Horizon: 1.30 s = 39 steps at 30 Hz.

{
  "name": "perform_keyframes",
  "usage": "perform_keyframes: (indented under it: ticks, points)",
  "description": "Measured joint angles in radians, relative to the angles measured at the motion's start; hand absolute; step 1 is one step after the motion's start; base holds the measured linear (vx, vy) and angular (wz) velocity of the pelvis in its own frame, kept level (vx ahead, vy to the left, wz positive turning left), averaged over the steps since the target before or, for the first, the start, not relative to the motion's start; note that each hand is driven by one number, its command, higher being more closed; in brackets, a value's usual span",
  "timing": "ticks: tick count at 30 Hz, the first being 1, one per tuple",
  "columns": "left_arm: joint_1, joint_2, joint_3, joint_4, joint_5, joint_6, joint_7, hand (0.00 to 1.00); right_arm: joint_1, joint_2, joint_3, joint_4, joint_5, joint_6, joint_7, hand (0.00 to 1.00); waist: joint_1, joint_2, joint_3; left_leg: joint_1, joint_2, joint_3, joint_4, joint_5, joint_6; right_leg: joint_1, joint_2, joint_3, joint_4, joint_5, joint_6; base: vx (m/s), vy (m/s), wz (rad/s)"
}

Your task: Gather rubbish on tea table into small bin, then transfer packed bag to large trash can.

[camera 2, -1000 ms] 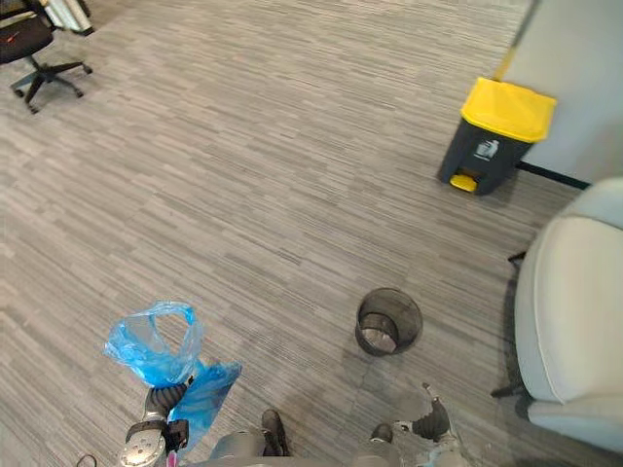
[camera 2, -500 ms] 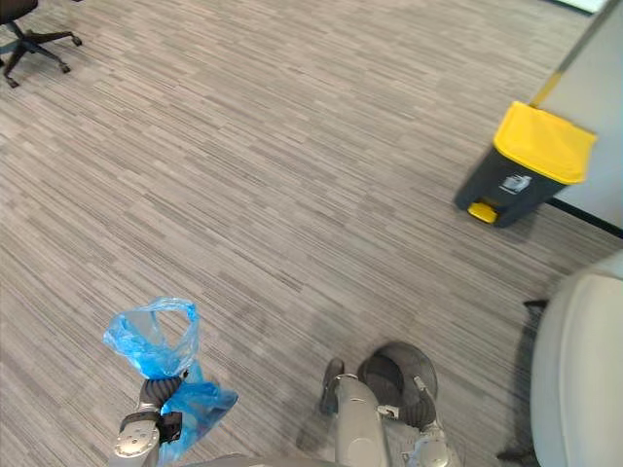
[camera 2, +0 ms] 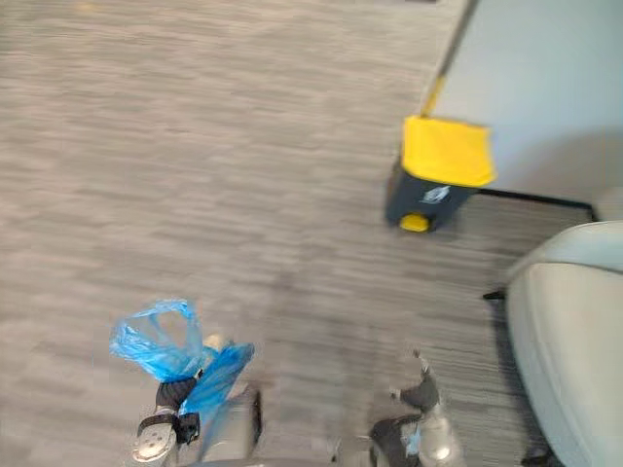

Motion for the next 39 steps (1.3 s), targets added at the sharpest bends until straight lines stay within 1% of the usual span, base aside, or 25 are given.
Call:
perform_keyframes:
  ticks: [1, 3, 5, 6, 8, 9, 10, 11, 12, 13, 14, 15, 18, 20, 22, 24, 25, 26, 27, 30, 32, 34, 37, 38, 39]
  points:
    - [-0.005, 0.019, -0.023, -0.005, 0.000, 0.000, 0.000, 1.00, -0.004, 0.006, -0.001, -0.004, 0.000, -0.001, 0.000, 0.00, -0.010, -0.012, -0.001, 0.051, 0.008, 0.057, 0.002, -0.032, 0.020, -0.064, -0.030, -0.040, 0.132, 0.042, 0.092, 0.33, 0.229, -1.27]
    - [-0.015, 0.055, -0.059, -0.007, 0.000, 0.000, -0.002, 1.00, -0.014, 0.007, 0.001, 0.015, 0.000, 0.001, 0.000, 0.00, -0.033, -0.012, 0.000, 0.112, 0.024, 0.112, -0.012, -0.072, 0.024, -0.136, -0.070, -0.121, 0.249, 0.043, 0.091, 0.37, 0.218, -1.02]
    - [-0.041, 0.081, -0.057, -0.001, 0.000, 0.000, -0.003, 1.00, -0.057, 0.003, 0.004, 0.093, -0.002, 0.005, 0.000, 0.00, -0.038, -0.009, 0.001, 0.205, 0.032, 0.198, -0.081, -0.092, 0.016, -0.231, -0.105, -0.273, 0.230, 0.008, 0.024, 0.37, 0.063, -0.92]
    - [-0.049, 0.086, -0.056, 0.007, 0.000, 0.000, -0.003, 1.00, -0.074, 0.001, 0.004, 0.118, -0.003, 0.007, 0.001, 0.00, -0.042, -0.006, 0.002, 0.221, 0.035, 0.214, -0.102, -0.091, 0.015, -0.250, -0.105, -0.302, 0.203, 0.006, 0.019, 0.39, -0.015, -0.61]
    - [-0.081, 0.088, -0.044, 0.037, 0.000, 0.000, -0.003, 1.00, -0.137, -0.024, 0.004, 0.179, -0.008, 0.012, 0.002, 0.00, -0.065, 0.031, 0.024, 0.292, 0.050, 0.245, -0.181, -0.082, -0.001, -0.320, -0.092, -0.411, 0.074, 0.036, -0.032, 0.45, -0.055, -0.38]
    - [-0.102, 0.087, -0.034, 0.070, 0.000, 0.000, -0.003, 1.00, -0.159, -0.045, 0.004, 0.188, -0.008, 0.011, 0.003, 0.00, -0.080, 0.060, 0.040, 0.356, 0.065, 0.255, -0.238, -0.069, -0.025, -0.352, -0.052, -0.460, -0.068, 0.118, -0.067, 0.49, -0.076, -0.31]
    - [-0.101, 0.095, -0.029, 0.077, 0.000, 0.000, -0.003, 1.00, -0.160, -0.048, 0.004, 0.188, -0.008, 0.011, 0.002, 0.00, -0.085, 0.054, 0.036, 0.386, 0.059, 0.261, -0.259, -0.060, -0.041, -0.353, -0.039, -0.462, -0.155, 0.192, -0.078, 0.65, -0.116, -0.23]
    - [-0.095, 0.104, -0.027, 0.086, 0.000, 0.000, -0.004, 1.00, -0.155, -0.052, 0.004, 0.189, -0.008, 0.010, 0.002, 0.00, -0.090, 0.044, 0.030, 0.417, 0.048, 0.262, -0.267, -0.060, -0.050, -0.354, -0.032, -0.450, -0.202, 0.325, -0.131, 0.50, -0.092, -0.11]
    - [-0.106, 0.088, -0.018, 0.109, 0.002, 0.001, -0.008, 1.00, -0.157, -0.073, 0.003, 0.202, -0.008, 0.012, 0.004, 0.00, -0.091, 0.081, 0.024, 0.431, 0.075, 0.256, -0.251, -0.061, -0.071, -0.357, -0.015, -0.454, -0.156, 0.324, -0.167, 0.78, -0.210, -0.25]
    - [-0.111, 0.078, -0.017, 0.110, 0.004, -0.001, -0.016, 1.00, -0.161, -0.080, 0.003, 0.201, -0.008, 0.013, 0.006, 0.00, -0.088, 0.094, 0.016, 0.393, 0.107, 0.234, -0.139, -0.014, -0.116, -0.357, 0.001, -0.455, -0.119, 0.258, -0.177, 0.64, -0.222, -0.35]
    - [-0.111, 0.069, -0.018, 0.110, 0.004, 0.000, -0.019, 1.00, -0.163, -0.083, 0.003, 0.201, -0.008, 0.014, 0.009, 0.00, -0.086, 0.097, 0.018, 0.362, 0.124, 0.203, -0.037, 0.022, -0.101, -0.337, 0.013, -0.450, -0.110, 0.227, -0.178, 0.82, -0.293, -0.61]
    - [-0.104, 0.043, -0.017, 0.112, 0.002, 0.000, -0.021, 1.00, -0.167, -0.084, 0.007, 0.201, -0.006, 0.014, 0.018, 0.00, -0.075, 0.111, 0.028, 0.243, 0.189, 0.120, 0.285, 0.132, 0.002, -0.240, 0.056, -0.427, -0.164, 0.205, -0.190, 0.43, -0.158, -0.49]
    - [-0.102, 0.012, -0.024, 0.112, -0.001, 0.000, -0.024, 1.00, -0.167, -0.061, 0.010, 0.196, 0.010, 0.014, 0.018, 0.00, -0.040, 0.083, 0.052, 0.075, 0.178, 0.021, 0.614, 0.032, 0.006, -0.031, 0.100, -0.376, -0.283, 0.195, -0.203, 0.45, -0.097, -0.71]
    - [-0.099, 0.006, -0.040, 0.101, -0.002, -0.002, -0.025, 1.00, -0.163, -0.056, 0.008, 0.183, 0.022, 0.011, 0.018, 0.00, -0.022, 0.063, 0.050, -0.030, 0.130, 0.025, 0.539, 0.015, 0.024, 0.072, 0.099, -0.355, -0.375, 0.182, -0.181, 0.52, -0.036, -0.49]
    - [-0.099, 0.001, -0.041, 0.100, -0.002, -0.002, -0.025, 1.00, -0.171, -0.060, -0.001, 0.181, 0.041, 0.010, 0.017, 0.00, -0.021, 0.073, 0.053, -0.108, 0.097, 0.033, 0.376, 0.015, 0.025, 0.121, 0.106, -0.338, -0.421, 0.171, -0.162, 0.44, 0.077, -0.43]
    - [-0.108, -0.007, -0.038, 0.100, -0.002, -0.001, -0.025, 1.00, -0.167, -0.053, -0.029, 0.184, 0.051, 0.011, 0.012, 0.00, -0.003, 0.081, 0.054, -0.123, 0.037, 0.054, 0.064, 0.040, 0.009, 0.172, 0.098, -0.315, -0.454, 0.151, -0.129, 0.50, 0.199, -0.37]
    - [-0.106, -0.012, -0.038, 0.098, -0.002, -0.001, -0.024, 1.00, -0.156, -0.054, -0.037, 0.198, 0.054, 0.013, 0.004, 0.00, 0.003, 0.087, 0.052, -0.110, 0.003, 0.040, -0.071, 0.174, 0.038, 0.192, 0.097, -0.295, -0.460, 0.128, -0.100, 0.48, 0.202, -0.31]
    - [-0.104, -0.005, -0.035, 0.099, -0.002, 0.000, -0.024, 1.00, -0.158, -0.035, -0.038, 0.209, 0.056, 0.017, 0.000, 0.00, 0.016, 0.049, 0.042, -0.089, -0.033, 0.056, -0.075, 0.176, 0.105, 0.202, 0.063, -0.267, -0.454, 0.109, -0.080, 0.49, 0.204, -0.19]
    - [-0.111, 0.001, -0.033, 0.093, -0.002, 0.000, -0.024, 1.00, -0.151, -0.034, -0.039, 0.207, 0.061, 0.016, 0.000, 0.00, 0.017, 0.039, 0.036, -0.090, -0.049, 0.058, -0.071, 0.159, 0.115, 0.201, 0.047, -0.263, -0.442, 0.105, -0.073, 0.51, 0.191, -0.03]
    - [-0.108, -0.009, -0.039, 0.081, -0.002, 0.000, -0.024, 1.00, -0.156, -0.030, -0.044, 0.210, 0.071, 0.016, 0.000, 0.00, 0.023, 0.033, 0.034, -0.032, -0.077, 0.093, -0.033, 0.048, 0.135, 0.124, -0.021, -0.233, -0.153, 0.066, 0.002, 0.47, 0.212, -0.17]
    - [-0.090, 0.005, -0.059, 0.074, -0.002, 0.002, -0.021, 1.00, -0.148, -0.012, -0.043, 0.211, 0.072, 0.016, 0.001, 0.00, 0.006, 0.032, 0.034, 0.069, -0.103, 0.089, -0.034, -0.023, 0.149, 0.010, -0.077, -0.231, 0.211, 0.104, 0.080, 0.50, 0.164, 0.13]
    - [-0.080, 0.015, -0.069, 0.060, -0.002, 0.002, -0.020, 1.00, -0.134, -0.002, -0.037, 0.209, 0.072, 0.017, 0.002, 0.00, -0.010, 0.032, 0.029, 0.145, -0.111, 0.069, -0.036, -0.064, 0.158, -0.074, -0.082, -0.234, 0.318, 0.052, 0.034, 0.46, 0.053, 0.42]
    - [-0.100, 0.021, -0.056, 0.061, -0.002, 0.002, -0.017, 1.00, -0.138, -0.001, -0.040, 0.211, 0.074, 0.017, 0.002, 0.00, -0.033, 0.032, 0.030, 0.203, -0.107, 0.017, -0.062, -0.074, 0.154, -0.190, -0.033, -0.233, 0.141, 0.030, -0.016, 0.44, -0.055, 0.56]
    - [-0.106, 0.022, -0.052, 0.064, -0.002, 0.002, -0.017, 1.00, -0.140, -0.002, -0.041, 0.217, 0.076, 0.016, 0.002, 0.00, -0.032, 0.033, 0.030, 0.221, -0.101, 0.007, -0.071, -0.076, 0.148, -0.209, -0.011, -0.226, 0.045, 0.043, -0.026, 0.42, -0.104, 0.56]
    - [-0.107, 0.027, -0.038, 0.064, -0.002, 0.001, -0.017, 1.00, -0.136, -0.001, -0.041, 0.228, 0.082, 0.016, 0.002, 0.00, -0.029, 0.026, 0.025, 0.251, -0.100, -0.001, -0.074, -0.092, 0.100, -0.203, 0.022, -0.213, -0.153, 0.193, -0.059, 0.43, -0.101, 0.55]
